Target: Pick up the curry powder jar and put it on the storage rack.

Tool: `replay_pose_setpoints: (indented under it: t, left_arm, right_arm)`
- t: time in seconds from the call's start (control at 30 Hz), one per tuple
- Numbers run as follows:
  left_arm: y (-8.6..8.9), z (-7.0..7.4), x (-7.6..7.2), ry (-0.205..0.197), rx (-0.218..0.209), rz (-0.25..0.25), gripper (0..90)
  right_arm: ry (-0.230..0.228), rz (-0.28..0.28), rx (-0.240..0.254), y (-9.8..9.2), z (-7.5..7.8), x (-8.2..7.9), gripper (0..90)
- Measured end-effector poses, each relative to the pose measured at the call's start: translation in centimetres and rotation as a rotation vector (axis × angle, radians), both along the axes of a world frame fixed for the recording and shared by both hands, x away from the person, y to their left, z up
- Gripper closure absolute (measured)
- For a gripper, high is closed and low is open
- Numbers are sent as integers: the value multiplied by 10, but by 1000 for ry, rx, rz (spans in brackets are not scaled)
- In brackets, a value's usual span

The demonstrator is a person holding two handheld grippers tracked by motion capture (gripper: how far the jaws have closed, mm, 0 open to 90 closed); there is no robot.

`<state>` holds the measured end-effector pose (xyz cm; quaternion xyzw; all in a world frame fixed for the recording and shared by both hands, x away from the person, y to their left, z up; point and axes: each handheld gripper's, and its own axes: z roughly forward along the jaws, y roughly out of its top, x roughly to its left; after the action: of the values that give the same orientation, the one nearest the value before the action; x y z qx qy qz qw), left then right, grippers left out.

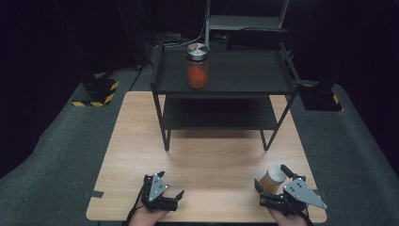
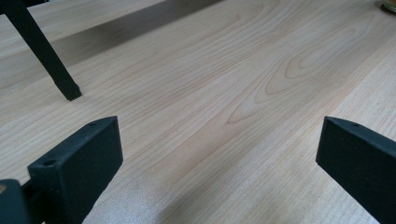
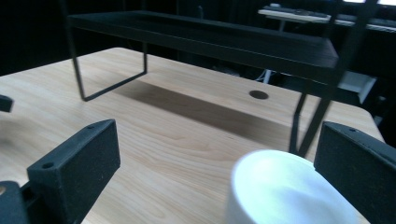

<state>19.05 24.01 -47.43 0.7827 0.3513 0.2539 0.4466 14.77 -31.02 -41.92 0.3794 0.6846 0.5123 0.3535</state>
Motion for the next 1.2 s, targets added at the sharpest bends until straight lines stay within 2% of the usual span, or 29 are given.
replay_pose_setpoints:
  t: [0.23, 0.4, 0.63, 0.87, 1.1, 1.2]
  left_arm:
    - [-2, 0, -1, -7, 12, -3, 7]
    - [-5, 1, -2, -18, 39, -14, 7]
    - [-4, 1, -2, -19, 35, -17, 7]
    - [-2, 0, -2, -13, 20, -16, 7]
    - [-1, 0, -2, -13, 19, -16, 8]
    - [-1, 0, -2, -13, 19, -17, 7]
  right_arm:
    - [7, -65, -3, -8, -4, -1, 0]
    - [33, -74, 10, -14, -8, 2, 0]
    - [69, -70, 12, -18, -17, 8, 18]
    - [108, -39, 53, -29, -26, 15, 119]
    - [107, -16, 102, -38, -33, 17, 235]
    - [111, -12, 107, -40, -35, 18, 265]
